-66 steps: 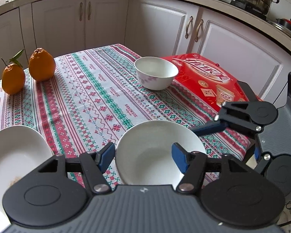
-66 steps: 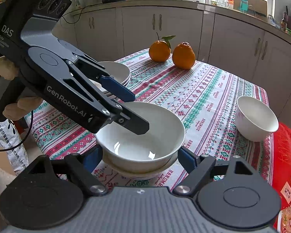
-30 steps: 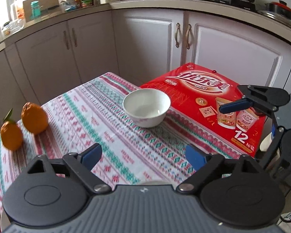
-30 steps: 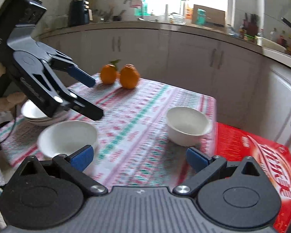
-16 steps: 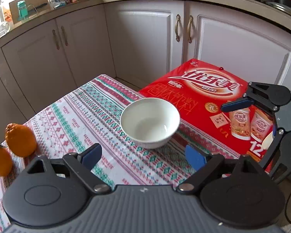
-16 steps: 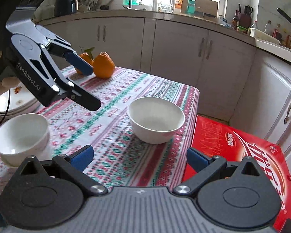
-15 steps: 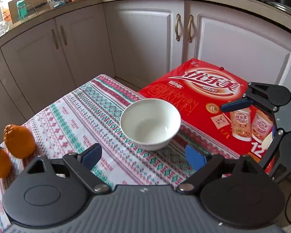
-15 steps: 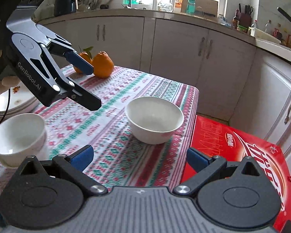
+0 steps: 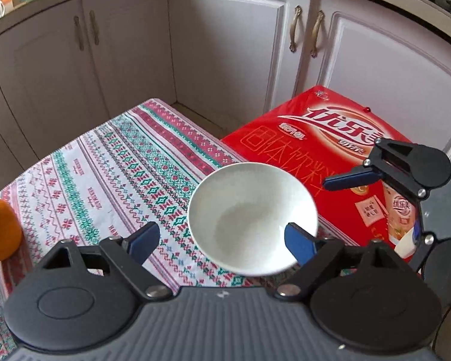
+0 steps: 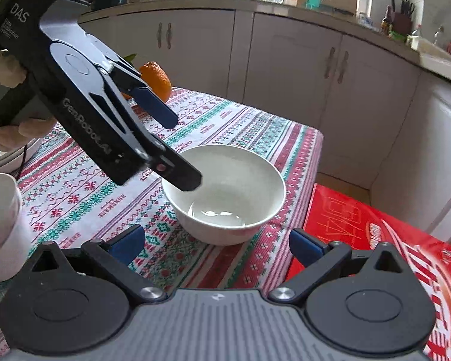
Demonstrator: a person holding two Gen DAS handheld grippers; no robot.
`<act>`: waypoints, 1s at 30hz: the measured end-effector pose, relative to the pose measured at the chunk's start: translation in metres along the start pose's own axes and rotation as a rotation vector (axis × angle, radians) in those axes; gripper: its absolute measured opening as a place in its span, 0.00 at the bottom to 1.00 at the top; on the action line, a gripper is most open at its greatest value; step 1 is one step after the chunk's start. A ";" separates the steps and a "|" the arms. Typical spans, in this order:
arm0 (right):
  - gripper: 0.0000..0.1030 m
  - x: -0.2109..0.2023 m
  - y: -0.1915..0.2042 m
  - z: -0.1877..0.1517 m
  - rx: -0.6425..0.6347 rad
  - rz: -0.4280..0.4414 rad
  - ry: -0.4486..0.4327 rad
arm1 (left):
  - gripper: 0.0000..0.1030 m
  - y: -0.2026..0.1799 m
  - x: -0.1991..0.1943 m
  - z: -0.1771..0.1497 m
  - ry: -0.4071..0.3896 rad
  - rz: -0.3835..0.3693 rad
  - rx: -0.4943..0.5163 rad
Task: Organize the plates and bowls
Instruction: 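Grip the last white bowl rim with both grippers, then lift the white bowl with both grippers and lower it onto the bowl stack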
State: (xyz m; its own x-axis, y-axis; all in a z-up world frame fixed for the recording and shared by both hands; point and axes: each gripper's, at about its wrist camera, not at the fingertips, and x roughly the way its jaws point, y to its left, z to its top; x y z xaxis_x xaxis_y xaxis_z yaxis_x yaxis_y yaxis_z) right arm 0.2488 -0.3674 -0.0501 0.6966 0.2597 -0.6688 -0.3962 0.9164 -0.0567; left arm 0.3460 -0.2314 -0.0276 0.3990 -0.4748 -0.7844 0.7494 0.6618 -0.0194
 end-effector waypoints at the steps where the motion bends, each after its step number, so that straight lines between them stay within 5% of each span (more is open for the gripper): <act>1: 1.00 0.003 -0.001 0.001 -0.001 0.000 0.000 | 0.79 0.001 0.004 0.001 0.008 -0.004 0.000; 7: 0.98 0.018 -0.006 0.005 -0.010 0.019 -0.008 | 0.73 0.003 0.020 0.006 0.021 -0.033 -0.008; 10: 0.93 0.024 -0.005 0.005 -0.025 0.005 -0.002 | 0.63 0.005 0.026 0.007 0.036 -0.043 -0.019; 14: 0.86 0.029 -0.006 0.005 -0.021 0.019 0.008 | 0.61 0.006 0.031 0.008 0.048 -0.060 -0.022; 30: 0.85 0.007 0.000 0.009 0.014 0.031 0.007 | 0.59 -0.003 0.008 0.006 0.031 -0.080 -0.015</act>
State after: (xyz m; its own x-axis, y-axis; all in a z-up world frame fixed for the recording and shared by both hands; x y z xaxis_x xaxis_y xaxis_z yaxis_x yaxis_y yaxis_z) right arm 0.2592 -0.3627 -0.0485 0.6800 0.2856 -0.6753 -0.4087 0.9123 -0.0257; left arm 0.3502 -0.2406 -0.0305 0.3215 -0.5086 -0.7987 0.7704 0.6310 -0.0917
